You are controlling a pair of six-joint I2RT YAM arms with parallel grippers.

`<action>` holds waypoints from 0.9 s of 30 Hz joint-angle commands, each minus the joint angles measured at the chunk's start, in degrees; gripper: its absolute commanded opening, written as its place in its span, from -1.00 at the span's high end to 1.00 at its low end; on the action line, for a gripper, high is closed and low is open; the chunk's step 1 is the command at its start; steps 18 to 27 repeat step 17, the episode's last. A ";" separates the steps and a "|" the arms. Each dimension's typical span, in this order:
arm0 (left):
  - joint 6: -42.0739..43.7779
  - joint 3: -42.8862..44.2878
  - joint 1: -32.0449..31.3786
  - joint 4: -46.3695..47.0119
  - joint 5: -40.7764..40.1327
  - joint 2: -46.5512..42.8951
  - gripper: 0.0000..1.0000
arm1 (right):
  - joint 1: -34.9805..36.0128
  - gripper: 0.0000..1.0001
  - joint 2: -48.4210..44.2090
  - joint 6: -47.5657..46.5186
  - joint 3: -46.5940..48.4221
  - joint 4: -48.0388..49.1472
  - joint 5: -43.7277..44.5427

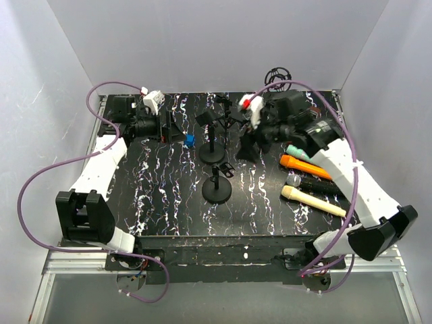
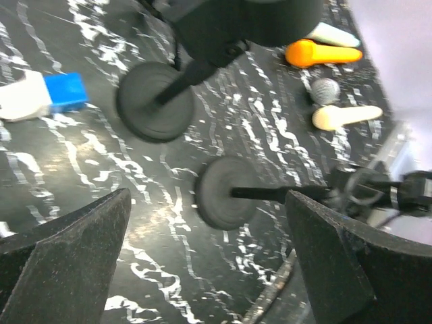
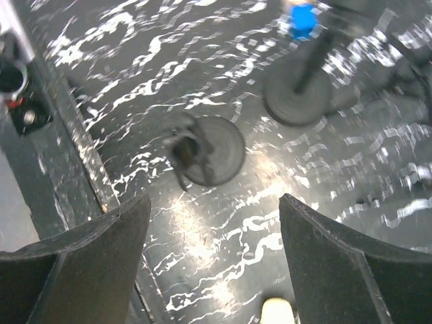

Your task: Remove the microphone from the stand

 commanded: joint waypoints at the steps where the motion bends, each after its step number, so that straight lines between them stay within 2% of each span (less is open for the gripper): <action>1: 11.02 5.55 0.01 -6.41 -13.69 -0.83 -0.96 | -9.62 -0.66 -2.07 16.91 1.56 0.88 2.27; 4: 14.35 7.66 0.01 -8.51 -15.74 -0.22 -0.96 | -13.06 -0.68 -2.77 22.47 3.41 1.76 11.32; 8: 15.42 9.51 0.01 -11.15 -18.02 1.36 -0.96 | -13.42 -0.73 -6.02 23.54 1.57 5.89 21.79; 17: 15.78 12.15 0.01 -12.13 -22.15 3.56 -0.96 | -14.21 -0.73 -7.52 25.65 -0.02 7.56 24.80; 27: 15.78 12.15 0.01 -12.13 -22.15 3.56 -0.96 | -14.21 -0.73 -7.52 25.65 -0.02 7.56 24.80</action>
